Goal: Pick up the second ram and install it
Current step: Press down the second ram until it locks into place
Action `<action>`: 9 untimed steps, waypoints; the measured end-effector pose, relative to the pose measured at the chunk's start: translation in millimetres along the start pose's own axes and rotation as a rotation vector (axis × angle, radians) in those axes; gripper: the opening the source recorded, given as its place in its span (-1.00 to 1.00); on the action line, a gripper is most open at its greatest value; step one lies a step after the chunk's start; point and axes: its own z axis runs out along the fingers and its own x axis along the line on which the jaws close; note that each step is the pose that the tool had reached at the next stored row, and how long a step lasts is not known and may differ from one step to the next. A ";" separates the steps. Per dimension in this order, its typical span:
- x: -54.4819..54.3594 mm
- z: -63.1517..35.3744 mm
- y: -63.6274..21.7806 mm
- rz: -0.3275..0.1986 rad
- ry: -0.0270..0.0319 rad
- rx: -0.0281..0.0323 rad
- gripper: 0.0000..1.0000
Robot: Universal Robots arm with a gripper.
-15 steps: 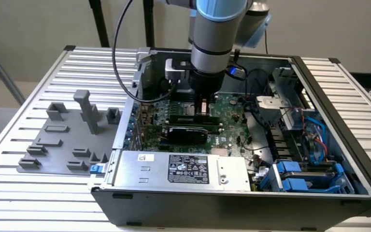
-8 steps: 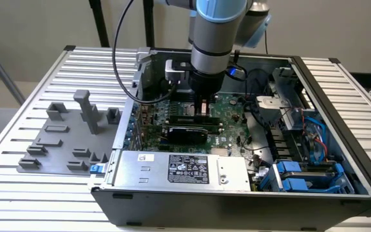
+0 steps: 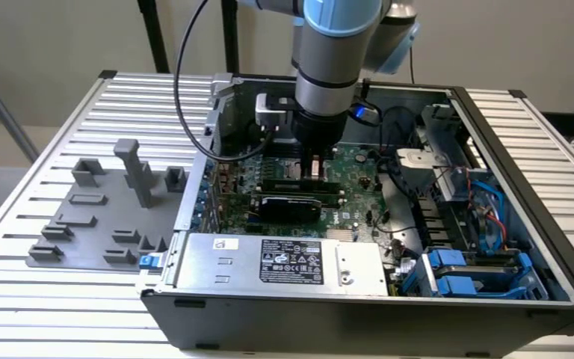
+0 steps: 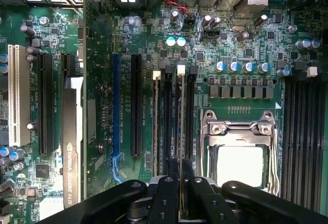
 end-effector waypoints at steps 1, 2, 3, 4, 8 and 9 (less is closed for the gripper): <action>0.0 0.0 0.0 0.000 0.0001 -0.0001 -1.00; 0.0 0.1 0.0 0.000 0.0001 0.0000 -1.00; 0.0 0.2 0.1 0.000 0.0000 0.0000 -1.00; 0.0 0.2 0.1 0.000 0.0001 0.0000 -1.00; -0.2 0.5 0.3 0.000 -0.0001 0.0001 -1.00; -0.3 0.6 0.4 0.000 -0.0002 0.0001 -1.00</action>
